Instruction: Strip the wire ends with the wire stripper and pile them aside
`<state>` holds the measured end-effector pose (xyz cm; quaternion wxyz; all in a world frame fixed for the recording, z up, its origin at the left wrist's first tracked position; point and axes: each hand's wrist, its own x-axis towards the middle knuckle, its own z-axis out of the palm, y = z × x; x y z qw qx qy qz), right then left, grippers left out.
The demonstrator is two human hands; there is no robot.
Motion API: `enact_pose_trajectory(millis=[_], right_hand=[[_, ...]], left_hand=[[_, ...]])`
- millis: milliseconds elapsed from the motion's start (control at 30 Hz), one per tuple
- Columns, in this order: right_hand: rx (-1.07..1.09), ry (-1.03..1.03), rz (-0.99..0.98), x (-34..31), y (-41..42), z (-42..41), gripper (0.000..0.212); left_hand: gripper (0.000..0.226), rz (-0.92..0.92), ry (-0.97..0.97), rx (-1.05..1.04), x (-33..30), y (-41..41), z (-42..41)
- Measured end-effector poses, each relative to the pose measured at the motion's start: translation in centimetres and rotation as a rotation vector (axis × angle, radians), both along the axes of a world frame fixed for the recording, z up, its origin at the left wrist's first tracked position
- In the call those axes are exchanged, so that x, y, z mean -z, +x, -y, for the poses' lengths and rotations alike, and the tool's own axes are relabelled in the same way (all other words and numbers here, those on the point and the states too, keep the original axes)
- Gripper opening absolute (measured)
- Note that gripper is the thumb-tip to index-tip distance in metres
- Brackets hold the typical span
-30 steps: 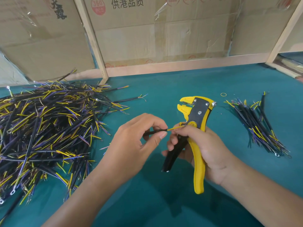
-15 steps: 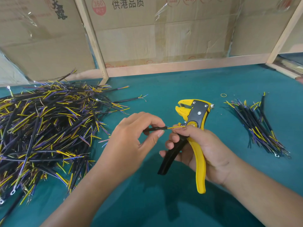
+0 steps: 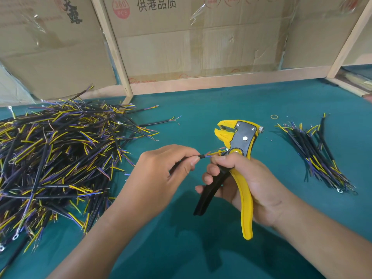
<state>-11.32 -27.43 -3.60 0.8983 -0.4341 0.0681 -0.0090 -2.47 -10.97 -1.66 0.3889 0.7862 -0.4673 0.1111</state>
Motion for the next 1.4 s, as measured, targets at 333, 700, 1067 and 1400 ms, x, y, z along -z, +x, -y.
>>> enact_pose_trajectory(millis=[333, 700, 1067, 1400], right_hand=[[0.026, -0.032, 0.012, 0.0, 0.0, 0.0, 0.011], [0.083, -0.035, -0.005, 0.2, 0.3, 0.2, 0.01], [0.023, -0.049, -0.028, 0.6, 0.3, 0.3, 0.025], [0.031, -0.004, -0.122, 1.0, 0.3, -0.1, 0.016]], left_hand=[[0.012, 0.063, -0.001, 0.0, -0.2, 0.1, -0.1], [0.008, 0.033, -0.085, -0.074, -0.9, 0.4, -0.5], [0.014, 0.173, 0.05, -0.064, -1.0, 0.4, -0.5], [0.021, 0.538, 0.095, -0.113, -0.1, 1.0, -0.3]])
